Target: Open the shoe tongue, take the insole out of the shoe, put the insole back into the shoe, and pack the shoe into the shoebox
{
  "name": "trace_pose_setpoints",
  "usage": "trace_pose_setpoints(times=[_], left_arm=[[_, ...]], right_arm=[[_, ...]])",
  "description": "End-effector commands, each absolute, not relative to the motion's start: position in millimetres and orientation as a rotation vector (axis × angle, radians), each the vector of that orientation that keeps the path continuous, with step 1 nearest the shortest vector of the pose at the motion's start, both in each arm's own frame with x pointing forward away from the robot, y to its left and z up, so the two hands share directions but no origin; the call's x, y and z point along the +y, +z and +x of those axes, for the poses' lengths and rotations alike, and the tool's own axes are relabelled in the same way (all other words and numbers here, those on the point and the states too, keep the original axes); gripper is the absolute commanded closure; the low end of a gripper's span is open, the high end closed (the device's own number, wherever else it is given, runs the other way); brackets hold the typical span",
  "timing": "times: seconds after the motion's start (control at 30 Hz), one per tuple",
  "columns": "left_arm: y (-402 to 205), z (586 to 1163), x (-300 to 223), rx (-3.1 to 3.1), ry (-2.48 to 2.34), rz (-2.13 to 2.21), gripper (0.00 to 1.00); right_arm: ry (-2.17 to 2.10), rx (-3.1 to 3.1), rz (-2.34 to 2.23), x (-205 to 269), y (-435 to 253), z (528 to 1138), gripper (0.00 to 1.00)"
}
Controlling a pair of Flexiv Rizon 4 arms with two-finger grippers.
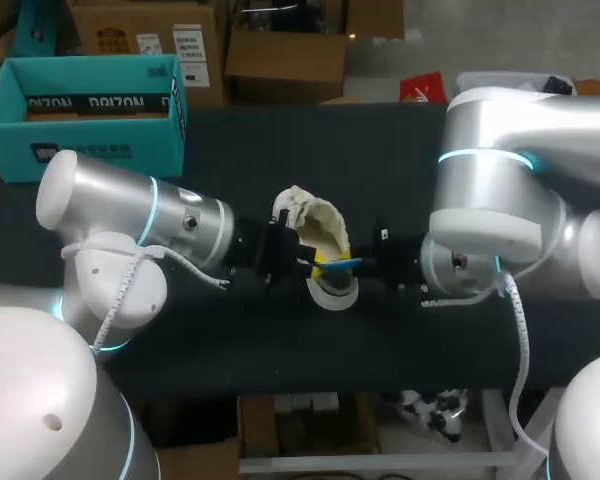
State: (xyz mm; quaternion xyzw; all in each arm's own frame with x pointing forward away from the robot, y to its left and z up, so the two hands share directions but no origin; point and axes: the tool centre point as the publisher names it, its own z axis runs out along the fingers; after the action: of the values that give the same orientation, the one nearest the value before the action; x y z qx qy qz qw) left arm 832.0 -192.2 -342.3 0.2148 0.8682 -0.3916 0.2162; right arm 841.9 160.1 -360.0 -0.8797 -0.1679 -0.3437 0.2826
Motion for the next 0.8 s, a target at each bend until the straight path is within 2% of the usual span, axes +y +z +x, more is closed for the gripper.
trace_pose_setpoints(times=[0.03, 0.2, 0.5, 0.6, 0.8], left_arm=[[-345.7, 827.8, -189.3, 2.412, -1.069, 0.567, 0.95], [-349.3, 834.2, -182.6, 2.421, -1.07, 0.523, 0.96], [-354.1, 844.1, -174.0, 2.431, -1.079, 0.469, 0.89], [-354.8, 845.8, -173.0, 2.433, -1.083, 0.459, 0.82], [-348.6, 837.2, -173.0, 2.413, -1.096, 0.478, 0.58]], right_arm=[[-0.888, -0.473, -2.336, 152.7, -360.0, 855.7, 1.0], [-0.889, -0.482, -2.336, 156.0, -361.9, 860.5, 1.0], [-0.876, -0.472, -2.348, 157.6, -368.6, 870.3, 1.0], [-0.872, -0.467, -2.343, 158.7, -371.9, 872.8, 1.0], [-0.87, -0.464, -2.338, 160.4, -372.4, 869.6, 1.0]])
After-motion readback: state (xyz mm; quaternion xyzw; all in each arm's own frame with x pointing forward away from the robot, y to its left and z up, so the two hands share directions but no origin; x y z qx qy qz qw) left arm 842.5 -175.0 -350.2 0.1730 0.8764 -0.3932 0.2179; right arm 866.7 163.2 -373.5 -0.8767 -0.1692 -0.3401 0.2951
